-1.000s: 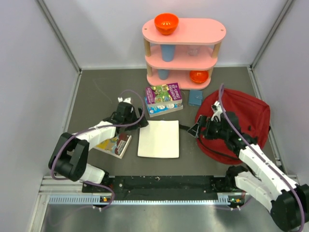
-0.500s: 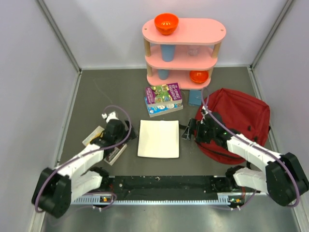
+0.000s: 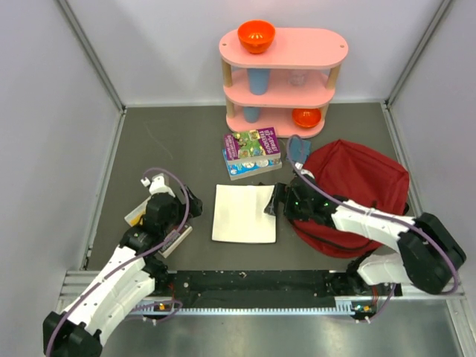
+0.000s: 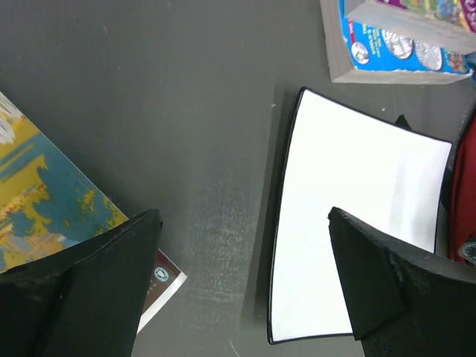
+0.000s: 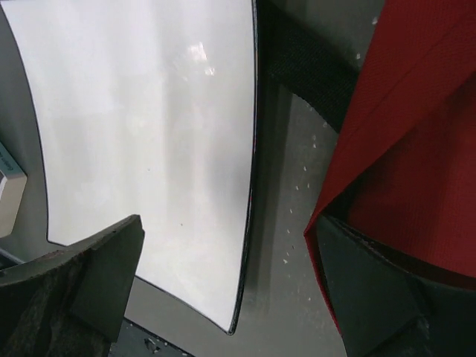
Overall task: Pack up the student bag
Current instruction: Move the distractor to the corner of the board.
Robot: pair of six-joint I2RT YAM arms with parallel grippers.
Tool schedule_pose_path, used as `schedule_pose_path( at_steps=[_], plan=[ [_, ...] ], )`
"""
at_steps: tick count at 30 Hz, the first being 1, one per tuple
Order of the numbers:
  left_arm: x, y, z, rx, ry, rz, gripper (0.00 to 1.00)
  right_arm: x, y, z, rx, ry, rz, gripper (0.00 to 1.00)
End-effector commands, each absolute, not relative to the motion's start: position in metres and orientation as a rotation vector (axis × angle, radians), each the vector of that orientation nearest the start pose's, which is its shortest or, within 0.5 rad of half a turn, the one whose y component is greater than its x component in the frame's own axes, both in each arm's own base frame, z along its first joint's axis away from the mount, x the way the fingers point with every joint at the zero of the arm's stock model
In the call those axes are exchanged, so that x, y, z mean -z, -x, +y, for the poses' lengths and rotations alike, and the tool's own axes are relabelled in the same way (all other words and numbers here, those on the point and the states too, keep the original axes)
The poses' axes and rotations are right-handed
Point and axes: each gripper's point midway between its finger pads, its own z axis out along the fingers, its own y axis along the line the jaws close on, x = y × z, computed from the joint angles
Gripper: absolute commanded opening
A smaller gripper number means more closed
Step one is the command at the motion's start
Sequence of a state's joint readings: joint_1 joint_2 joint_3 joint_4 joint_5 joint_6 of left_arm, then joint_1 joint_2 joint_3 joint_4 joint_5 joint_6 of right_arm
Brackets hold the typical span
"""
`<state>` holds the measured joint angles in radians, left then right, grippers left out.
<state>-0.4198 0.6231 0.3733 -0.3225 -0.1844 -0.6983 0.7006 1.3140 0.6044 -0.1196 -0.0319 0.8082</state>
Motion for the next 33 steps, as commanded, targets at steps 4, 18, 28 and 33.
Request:
schedule_pose_path(
  at_steps=[4,18,28,33],
  plan=[
    [-0.132,-0.242,-0.093,0.425,0.326,2.041,0.98,-0.130,-0.249,0.191,-0.422,-0.190,2.239,0.99],
    [-0.163,-0.249,-0.111,0.550,0.258,1.941,0.99,-0.064,-0.217,0.272,-0.697,-0.084,2.494,0.99],
    [-0.170,-0.241,-0.104,0.526,0.232,1.912,0.98,-0.048,-0.213,0.312,-0.900,-0.104,2.542,0.99],
    [-0.176,-0.238,-0.099,0.507,0.226,1.908,0.98,-0.059,-0.227,0.334,-0.969,-0.141,2.495,0.99]
  ],
)
